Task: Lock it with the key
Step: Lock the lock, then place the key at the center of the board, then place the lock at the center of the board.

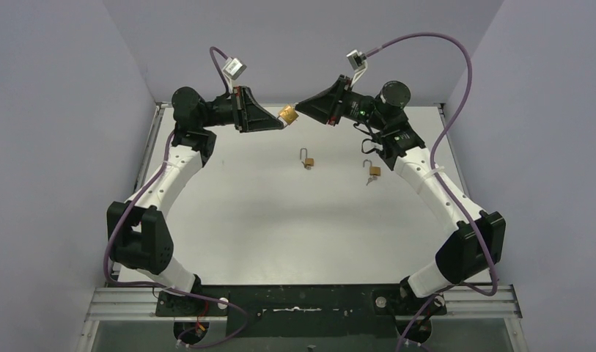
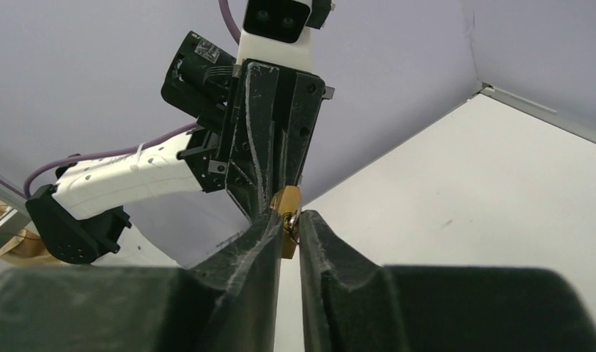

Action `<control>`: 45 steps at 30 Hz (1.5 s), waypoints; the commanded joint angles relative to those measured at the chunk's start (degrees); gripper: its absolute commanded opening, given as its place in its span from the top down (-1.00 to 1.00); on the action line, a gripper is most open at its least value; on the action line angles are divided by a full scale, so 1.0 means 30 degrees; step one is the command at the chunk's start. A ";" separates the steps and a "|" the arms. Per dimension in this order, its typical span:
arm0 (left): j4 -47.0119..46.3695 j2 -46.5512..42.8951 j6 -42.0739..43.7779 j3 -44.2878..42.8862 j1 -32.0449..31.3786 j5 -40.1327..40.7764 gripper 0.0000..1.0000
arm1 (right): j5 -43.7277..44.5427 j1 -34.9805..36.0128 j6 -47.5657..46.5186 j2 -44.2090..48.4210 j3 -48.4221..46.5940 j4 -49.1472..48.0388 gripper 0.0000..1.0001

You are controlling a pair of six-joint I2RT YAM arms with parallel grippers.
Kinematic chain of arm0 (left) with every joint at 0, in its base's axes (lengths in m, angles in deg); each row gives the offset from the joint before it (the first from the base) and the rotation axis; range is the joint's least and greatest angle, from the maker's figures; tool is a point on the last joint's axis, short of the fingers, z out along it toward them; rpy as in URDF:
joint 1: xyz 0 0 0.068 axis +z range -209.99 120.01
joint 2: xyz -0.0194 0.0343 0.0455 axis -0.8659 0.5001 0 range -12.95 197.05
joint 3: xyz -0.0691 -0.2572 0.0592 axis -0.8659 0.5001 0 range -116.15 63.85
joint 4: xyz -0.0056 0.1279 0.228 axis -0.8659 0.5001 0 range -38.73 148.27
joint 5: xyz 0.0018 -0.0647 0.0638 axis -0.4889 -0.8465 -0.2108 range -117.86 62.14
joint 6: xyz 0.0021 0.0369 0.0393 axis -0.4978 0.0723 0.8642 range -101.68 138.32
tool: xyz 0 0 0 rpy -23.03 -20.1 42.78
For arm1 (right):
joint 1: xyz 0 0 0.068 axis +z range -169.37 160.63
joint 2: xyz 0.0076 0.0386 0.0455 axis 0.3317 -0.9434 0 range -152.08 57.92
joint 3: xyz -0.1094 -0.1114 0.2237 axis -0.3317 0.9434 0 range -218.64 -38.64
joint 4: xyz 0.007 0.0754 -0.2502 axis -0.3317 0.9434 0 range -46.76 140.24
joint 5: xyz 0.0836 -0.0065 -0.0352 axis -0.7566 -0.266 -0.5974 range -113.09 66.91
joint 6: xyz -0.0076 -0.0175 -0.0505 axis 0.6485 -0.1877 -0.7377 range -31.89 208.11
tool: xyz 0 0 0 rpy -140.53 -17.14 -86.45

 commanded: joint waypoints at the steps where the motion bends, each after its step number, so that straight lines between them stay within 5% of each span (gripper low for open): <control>1: 0.0081 -0.0858 0.0662 0.0029 -0.0117 0.0090 1.00 | -0.0154 0.0492 -0.0183 -0.0027 -0.1275 -0.0571 0.78; 3: 0.0059 -0.0828 0.0670 0.0061 -0.0144 0.0019 1.00 | -0.0101 0.0523 -0.0404 -0.0047 -0.1336 -0.0265 1.00; 10: -0.0153 -0.0682 0.0518 0.0167 -0.0050 -0.0155 1.00 | 0.0423 0.0323 -0.1256 0.0290 -0.1255 0.0560 1.00; 22: -0.0982 -0.1160 -0.0166 0.2512 0.0658 -0.0608 1.00 | -0.0007 -0.4341 0.1246 0.1542 0.0862 -0.2328 1.00; 25: 0.1901 -0.1367 0.1901 0.3968 0.0868 0.0306 1.00 | 0.0384 -0.4368 0.0787 0.2005 0.2068 -0.1865 1.00; 31: 1.5590 -0.2025 1.0455 0.5350 -0.0098 0.5932 1.00 | 0.4297 -0.1740 -0.3402 0.3298 0.5772 0.3763 1.00; 37: 1.7987 -0.1093 1.1324 0.6713 -0.1358 1.0357 1.00 | 0.8460 0.0949 -0.3658 0.3245 0.9096 0.4373 1.00; 45: 1.9507 0.1326 1.2499 0.5914 -0.3021 1.2896 1.00 | 0.9518 0.2060 -0.3377 0.0827 0.9943 0.4744 1.00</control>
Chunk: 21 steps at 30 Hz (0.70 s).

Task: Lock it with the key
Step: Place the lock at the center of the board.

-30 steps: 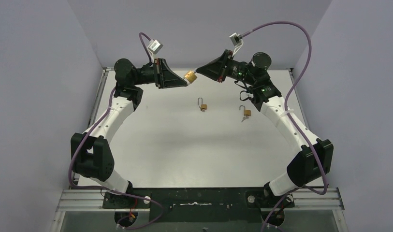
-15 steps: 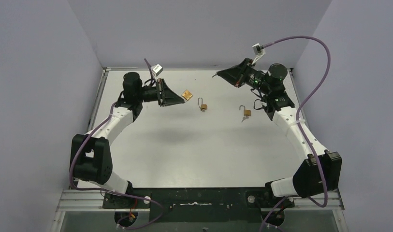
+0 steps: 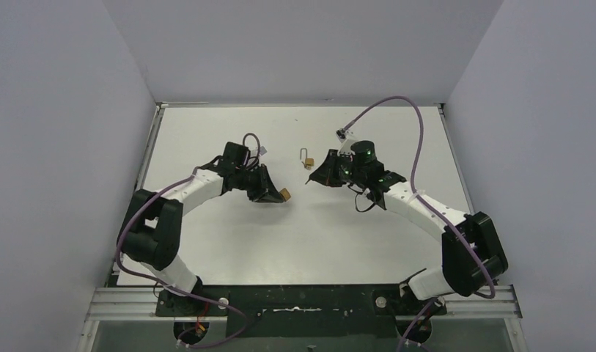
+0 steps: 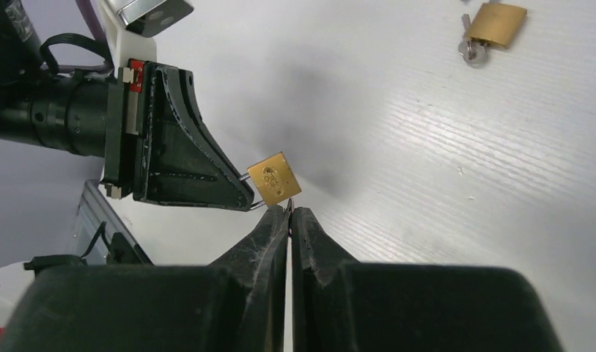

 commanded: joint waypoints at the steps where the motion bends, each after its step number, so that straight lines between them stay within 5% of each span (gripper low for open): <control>1: 0.1446 0.1148 0.1644 -0.1268 -0.0820 0.1939 1.00 | 0.1464 0.1034 -0.0480 -0.1483 -0.0483 -0.0401 1.00; 14: 0.1002 0.2979 0.1586 -0.0863 -0.1446 0.1737 1.00 | 0.2453 0.2564 0.0536 -0.5588 0.0162 -0.2181 1.00; 18: 0.1599 0.3110 0.1945 -0.1108 -0.1564 0.1715 0.95 | 0.2058 0.2581 0.0155 -0.6722 -0.0566 -0.1841 0.47; 21: 0.2366 0.2804 0.2415 -0.1270 -0.1550 0.2350 0.55 | 0.2518 0.2502 -0.0605 -0.6780 -0.1444 -0.0979 0.02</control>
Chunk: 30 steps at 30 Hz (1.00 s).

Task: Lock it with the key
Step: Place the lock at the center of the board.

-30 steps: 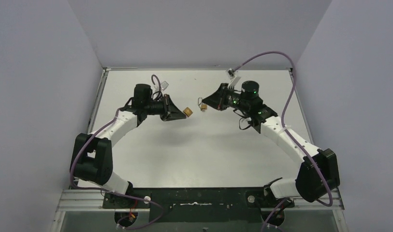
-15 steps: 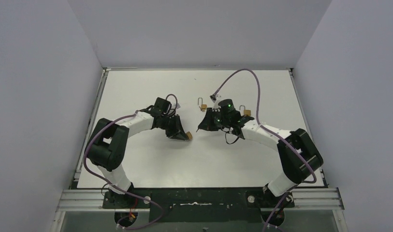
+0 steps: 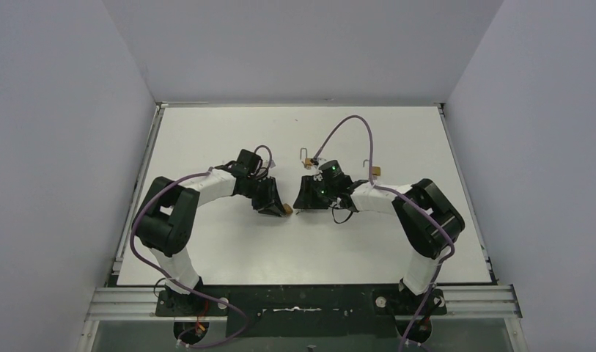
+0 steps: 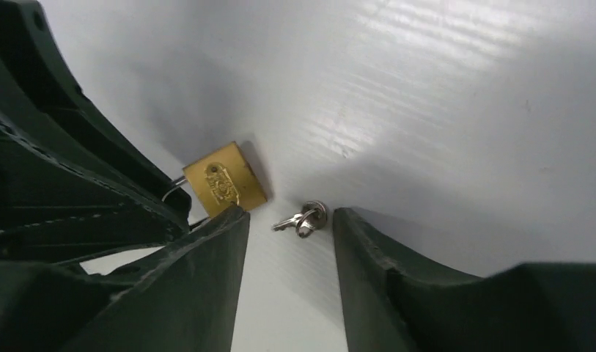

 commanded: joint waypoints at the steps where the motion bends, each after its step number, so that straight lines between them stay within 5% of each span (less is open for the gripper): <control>1: 0.1246 -0.0404 0.1014 -0.0953 -0.0117 0.0974 0.43 | 0.1039 -0.0147 -0.1472 0.0188 -0.2011 0.0382 -0.06; 5: 0.2091 -0.1423 0.1530 -0.1111 0.0020 0.2776 -0.19 | 0.2983 -0.0994 -0.3358 0.0687 -0.4455 0.2865 -0.26; 11: 0.2905 -0.3069 0.2108 -0.1243 0.1030 0.4158 -0.54 | 0.7393 -0.1384 -0.6474 -0.0154 -0.9117 0.6232 -0.33; 30: 0.3376 -0.8129 0.2350 0.0409 0.4132 0.1395 -0.61 | 0.8708 -0.2079 -0.7600 -0.7942 -1.6639 0.8268 -0.23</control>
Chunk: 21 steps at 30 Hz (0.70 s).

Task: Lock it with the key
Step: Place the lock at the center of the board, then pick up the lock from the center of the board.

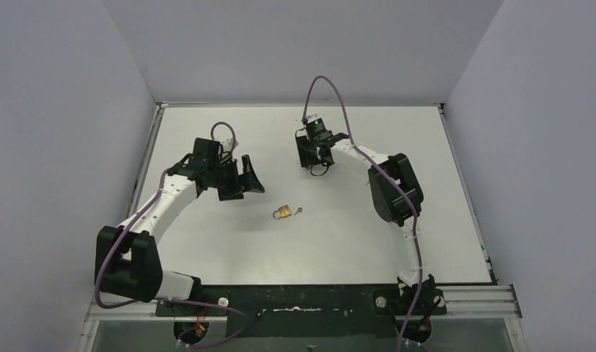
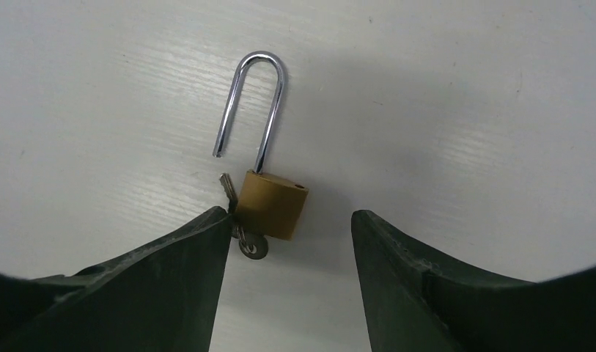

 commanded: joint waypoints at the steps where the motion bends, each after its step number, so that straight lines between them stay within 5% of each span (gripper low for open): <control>1: -0.0434 -0.0933 -0.0033 0.0325 0.0337 -0.1327 -0.61 | 0.0811 -0.0169 -0.0276 0.0124 -0.1886 -0.0188 -0.21; 21: 0.0824 -0.2331 0.1221 0.1239 0.1665 -0.1329 -0.62 | 0.1969 0.0554 -0.0132 -0.0419 -0.1583 0.0223 -0.03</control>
